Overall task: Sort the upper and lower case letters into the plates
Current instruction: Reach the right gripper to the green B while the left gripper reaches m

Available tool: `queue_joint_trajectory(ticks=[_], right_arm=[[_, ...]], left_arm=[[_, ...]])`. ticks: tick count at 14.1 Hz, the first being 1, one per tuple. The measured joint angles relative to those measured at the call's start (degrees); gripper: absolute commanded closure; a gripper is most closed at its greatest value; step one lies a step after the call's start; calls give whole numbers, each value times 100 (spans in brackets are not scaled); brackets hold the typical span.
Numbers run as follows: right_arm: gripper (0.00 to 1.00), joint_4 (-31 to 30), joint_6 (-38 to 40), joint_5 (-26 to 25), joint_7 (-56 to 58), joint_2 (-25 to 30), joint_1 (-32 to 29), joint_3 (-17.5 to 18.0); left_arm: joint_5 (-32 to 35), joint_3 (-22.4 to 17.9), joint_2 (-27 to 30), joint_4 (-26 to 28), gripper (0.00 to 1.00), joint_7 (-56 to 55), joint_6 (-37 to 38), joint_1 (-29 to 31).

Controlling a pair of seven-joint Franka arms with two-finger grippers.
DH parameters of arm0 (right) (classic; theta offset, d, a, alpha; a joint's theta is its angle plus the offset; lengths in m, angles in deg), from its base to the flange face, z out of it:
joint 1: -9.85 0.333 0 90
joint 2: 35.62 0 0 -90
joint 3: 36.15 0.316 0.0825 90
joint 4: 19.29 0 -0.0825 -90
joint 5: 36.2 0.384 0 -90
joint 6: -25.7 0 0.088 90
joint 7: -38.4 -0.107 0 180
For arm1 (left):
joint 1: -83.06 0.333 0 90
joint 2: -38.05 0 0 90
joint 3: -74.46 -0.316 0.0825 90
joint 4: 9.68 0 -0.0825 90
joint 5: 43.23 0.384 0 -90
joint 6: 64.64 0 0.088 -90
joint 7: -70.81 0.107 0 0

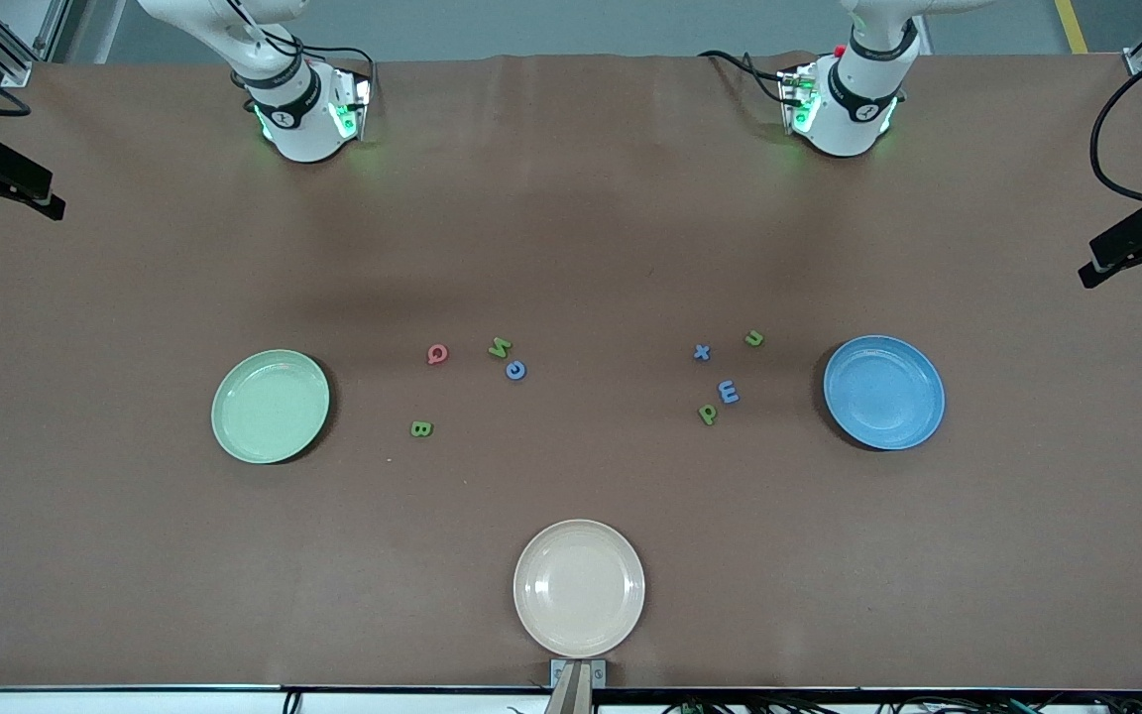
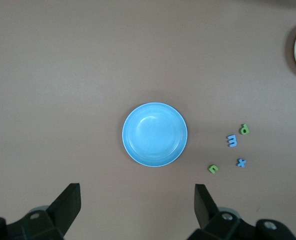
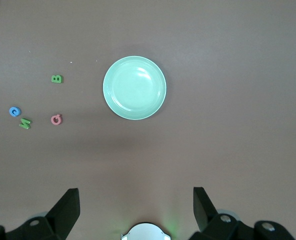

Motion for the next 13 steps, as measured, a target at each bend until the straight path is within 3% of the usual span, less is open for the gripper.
queue_joint_trajectory(ticks=[8, 13], right_arm=[[0, -10, 11, 0, 0, 0, -1, 0], [0, -9, -89, 66, 0, 0, -1, 1]], left_arm=[[-3, 22, -74, 19, 0, 0, 149, -27], [-12, 720, -582, 91, 0, -883, 461, -147]])
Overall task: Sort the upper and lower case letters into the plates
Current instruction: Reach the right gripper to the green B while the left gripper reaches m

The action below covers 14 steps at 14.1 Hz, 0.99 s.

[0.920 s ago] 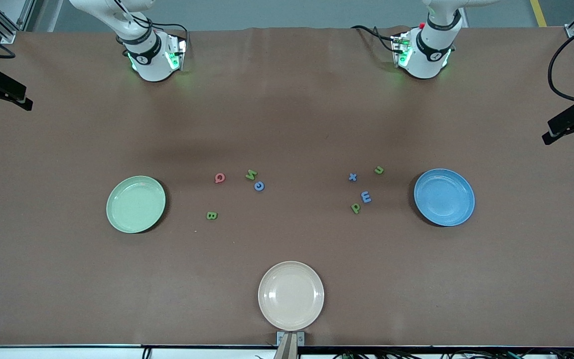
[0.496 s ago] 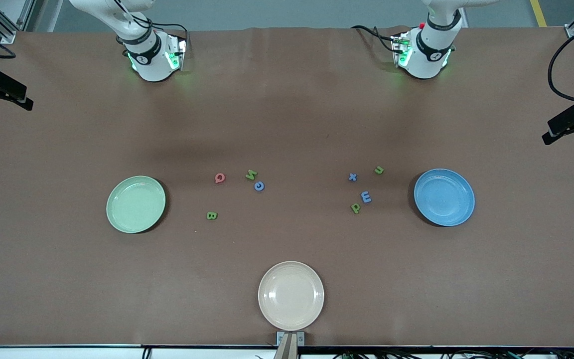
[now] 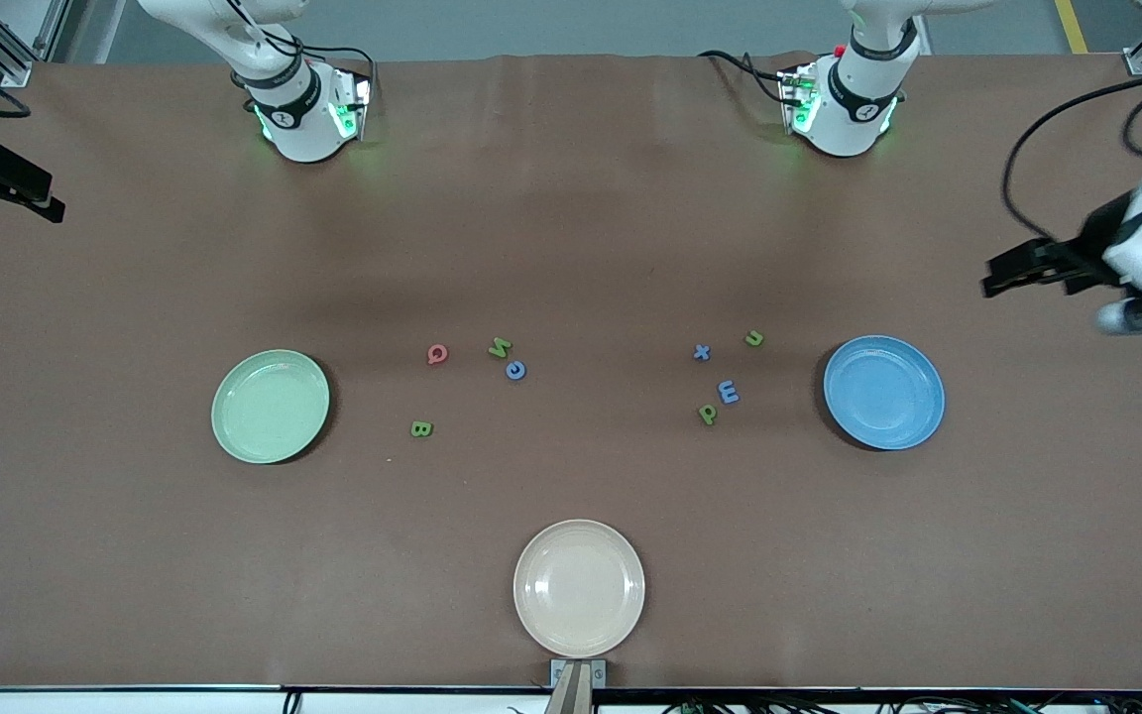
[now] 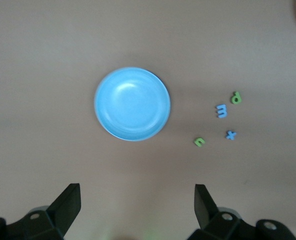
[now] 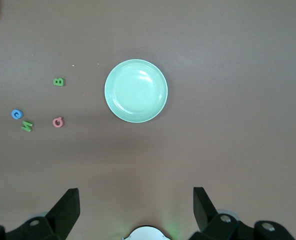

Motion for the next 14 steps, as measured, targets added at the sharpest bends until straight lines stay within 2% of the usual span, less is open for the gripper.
queue_joint_trajectory(ticks=[4, 8, 10, 14], right_arm=[[0, 2, -6, 73, 0, 0, -6, -8], [0, -36, -175, 73, 0, -120, -19, -21], [0, -113, -525, 73, 1, -425, -14, -1], [0, -153, -1102, 84, -5, -1374, 158, 42]], left_arm=[[1, 658, -551, 201, 0, -1390, -338, -116], [6, 724, -797, 1038, 0, -2244, -1697, -544], [57, 726, -909, 1471, 0, -2640, -2397, -764], [256, 728, -1287, 2021, 0, -3060, -3430, -1039]])
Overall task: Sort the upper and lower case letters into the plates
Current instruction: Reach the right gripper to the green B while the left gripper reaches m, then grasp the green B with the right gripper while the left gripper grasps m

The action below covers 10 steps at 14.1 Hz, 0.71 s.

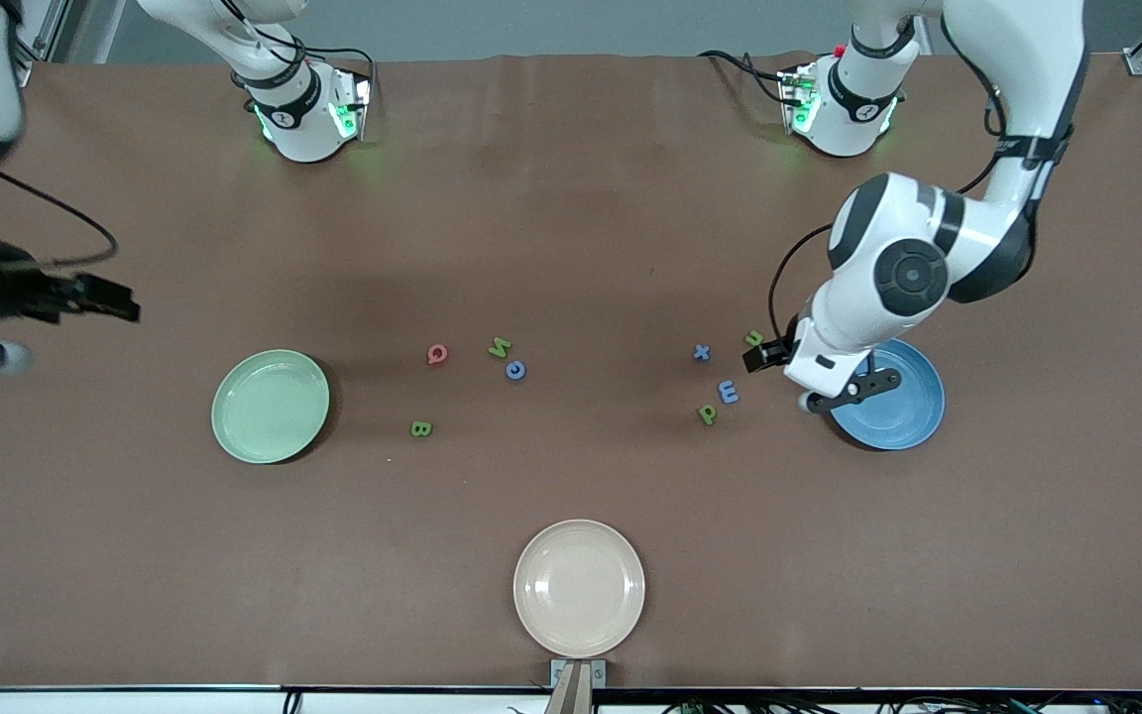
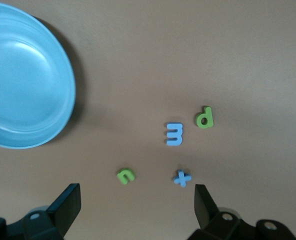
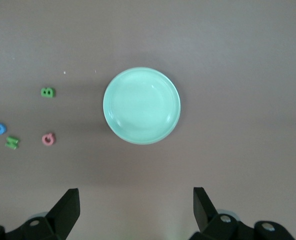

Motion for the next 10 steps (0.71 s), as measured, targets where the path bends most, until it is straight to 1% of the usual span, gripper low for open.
queue_joint_trajectory(ticks=[1, 3, 7, 10], right_arm=[[0, -7, -218, 19, -115, -132, 117, 3], [0, -69, -618, 114, -728, -309, 383, 12], [0, -264, -1442, 326, -2108, -841, 1005, 32], [0, -726, -2613, 356, -2660, -1278, 1468, 38]], left_arm=[[3, 0, -75, 152, 0, -99, -306, -31], [21, 0, -235, 386, 0, -314, -848, -80], [614, 0, -653, 488, 0, -864, -1345, -174], [699, 0, -892, 554, 0, -1216, -1859, -209]])
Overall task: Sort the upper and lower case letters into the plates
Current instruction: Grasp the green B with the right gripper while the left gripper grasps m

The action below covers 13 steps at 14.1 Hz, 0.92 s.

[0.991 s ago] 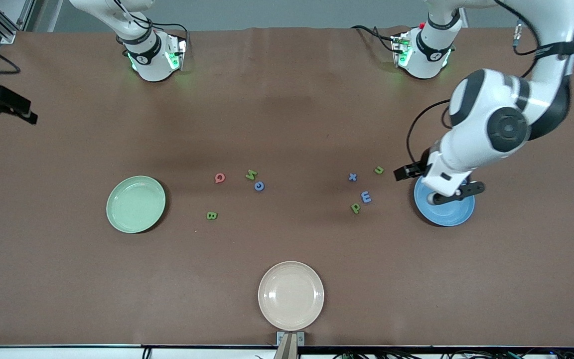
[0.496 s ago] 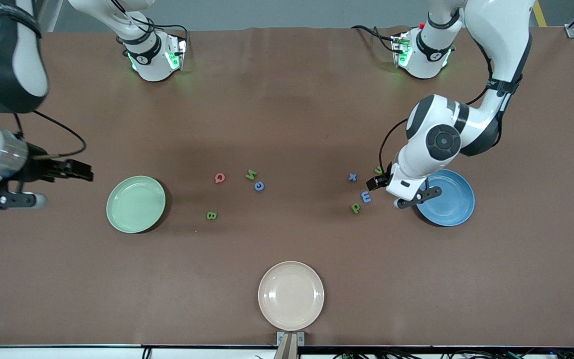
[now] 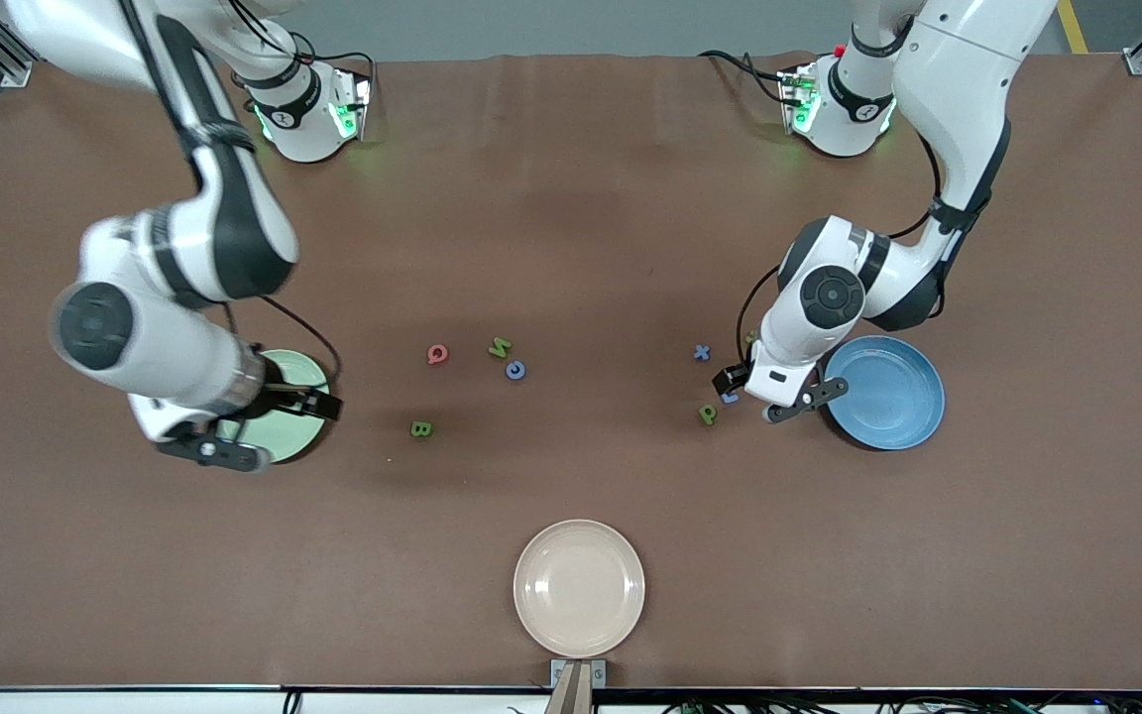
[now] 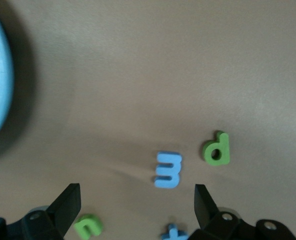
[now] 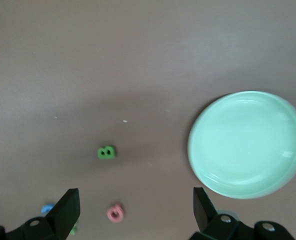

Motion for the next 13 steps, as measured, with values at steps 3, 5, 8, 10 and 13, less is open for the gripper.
queue_joint_trajectory(ticks=[3, 5, 8, 10, 13], right_arm=[[0, -565, -962, 2, -218, -260, 292, -1], [0, -685, -1128, 2, -251, -421, 344, -3], [0, -769, -1289, 2, -251, -521, 343, -30], [0, -763, -1332, 3, -251, -520, 368, -22], [0, -662, -1525, 6, -350, -528, 545, -16]], left_arm=[[4, 0, -120, 112, 0, -282, -391, -30], [4, 0, -201, 138, 0, -400, -527, -53], [5, 1, -291, 165, 1, -430, -660, -110], [19, 1, -316, 189, 6, -433, -670, -120], [202, -3, -350, 231, 15, -459, -706, -115]])
